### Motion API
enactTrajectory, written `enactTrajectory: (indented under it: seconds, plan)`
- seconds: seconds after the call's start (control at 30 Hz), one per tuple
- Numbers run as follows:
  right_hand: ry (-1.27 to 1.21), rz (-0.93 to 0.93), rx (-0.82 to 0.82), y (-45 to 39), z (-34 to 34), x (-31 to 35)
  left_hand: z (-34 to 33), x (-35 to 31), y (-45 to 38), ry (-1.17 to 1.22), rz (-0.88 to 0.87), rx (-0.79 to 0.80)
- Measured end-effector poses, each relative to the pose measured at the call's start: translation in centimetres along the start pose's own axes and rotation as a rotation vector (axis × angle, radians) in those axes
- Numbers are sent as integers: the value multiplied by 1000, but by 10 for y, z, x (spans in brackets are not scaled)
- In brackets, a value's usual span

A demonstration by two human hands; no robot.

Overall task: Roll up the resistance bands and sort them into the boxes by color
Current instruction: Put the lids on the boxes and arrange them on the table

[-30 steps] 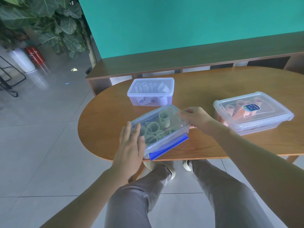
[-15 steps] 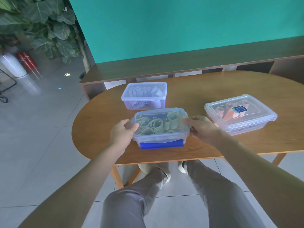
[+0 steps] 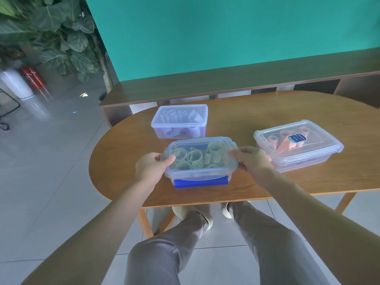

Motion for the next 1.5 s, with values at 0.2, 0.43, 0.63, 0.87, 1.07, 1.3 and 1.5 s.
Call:
enactTrajectory:
  seconds: [0.2,0.43,0.63,0.87,1.07,1.3,1.5]
  plan:
    - [165,2,47,4,6,0,5,-4,4,24,67,16]
    - [222,0,80,5,-2,0,1,0,3,104,98,-7]
    - [206,-46,68,3,-7,0,0,2,-6,147,112,61]
    - [205,-74,52,-1,-5,-3,-2,8,-15,298,258,217]
    - [204,-53,30,-4,-5,-4,-2,4,-16,279,268,208]
    - [267,-19,-49,-7,-12,-7,3,4,-16,165,181,194]
    - [311,65,-53,-8,-15,-2,2,-1,-8,74,48,75]
Point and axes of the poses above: each hand's wrist, its own y-axis away from the middle knuckle, its own z-axis out of the back of the hand, x = y × z, the point moved 2 cm from there along -y, towards the middle knuckle, and after that the axes turned 13 degrees about -y, right-handed, at the moved point
